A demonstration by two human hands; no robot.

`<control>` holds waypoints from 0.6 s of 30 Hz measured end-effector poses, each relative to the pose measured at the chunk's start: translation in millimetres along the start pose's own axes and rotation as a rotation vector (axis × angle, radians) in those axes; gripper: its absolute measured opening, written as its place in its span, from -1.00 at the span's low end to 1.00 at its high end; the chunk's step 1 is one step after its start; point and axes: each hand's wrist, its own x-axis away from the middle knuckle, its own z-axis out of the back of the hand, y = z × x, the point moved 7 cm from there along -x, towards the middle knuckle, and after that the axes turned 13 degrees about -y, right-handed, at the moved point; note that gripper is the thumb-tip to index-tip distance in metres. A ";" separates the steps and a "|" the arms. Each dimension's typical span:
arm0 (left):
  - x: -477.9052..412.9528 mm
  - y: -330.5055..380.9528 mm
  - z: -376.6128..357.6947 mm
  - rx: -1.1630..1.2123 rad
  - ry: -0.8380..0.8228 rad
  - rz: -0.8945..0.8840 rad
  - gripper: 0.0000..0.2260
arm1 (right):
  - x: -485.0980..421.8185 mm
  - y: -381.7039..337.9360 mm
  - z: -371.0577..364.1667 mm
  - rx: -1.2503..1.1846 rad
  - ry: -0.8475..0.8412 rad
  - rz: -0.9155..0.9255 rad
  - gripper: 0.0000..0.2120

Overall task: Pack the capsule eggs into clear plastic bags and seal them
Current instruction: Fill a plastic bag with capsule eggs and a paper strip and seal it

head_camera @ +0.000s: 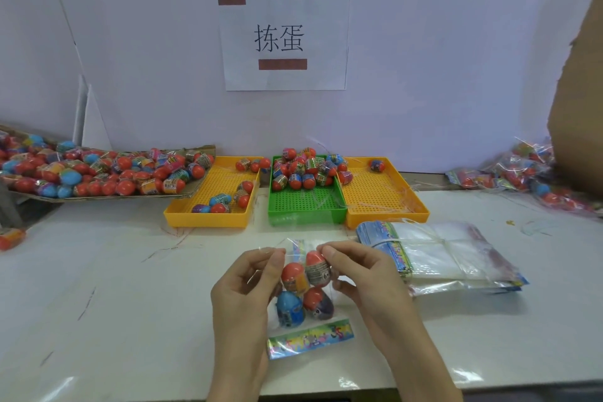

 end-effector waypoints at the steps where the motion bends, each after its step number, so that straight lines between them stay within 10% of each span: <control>1: 0.0 -0.1 1.4 -0.004 0.015 -0.006 -0.91 | 0.0 -0.3 0.8 -0.001 0.017 0.018 -0.92; 18: -2.7 -6.8 -12.2 -0.022 -0.265 0.086 -0.71 | 1.0 -9.2 9.6 -0.006 0.045 0.155 -0.83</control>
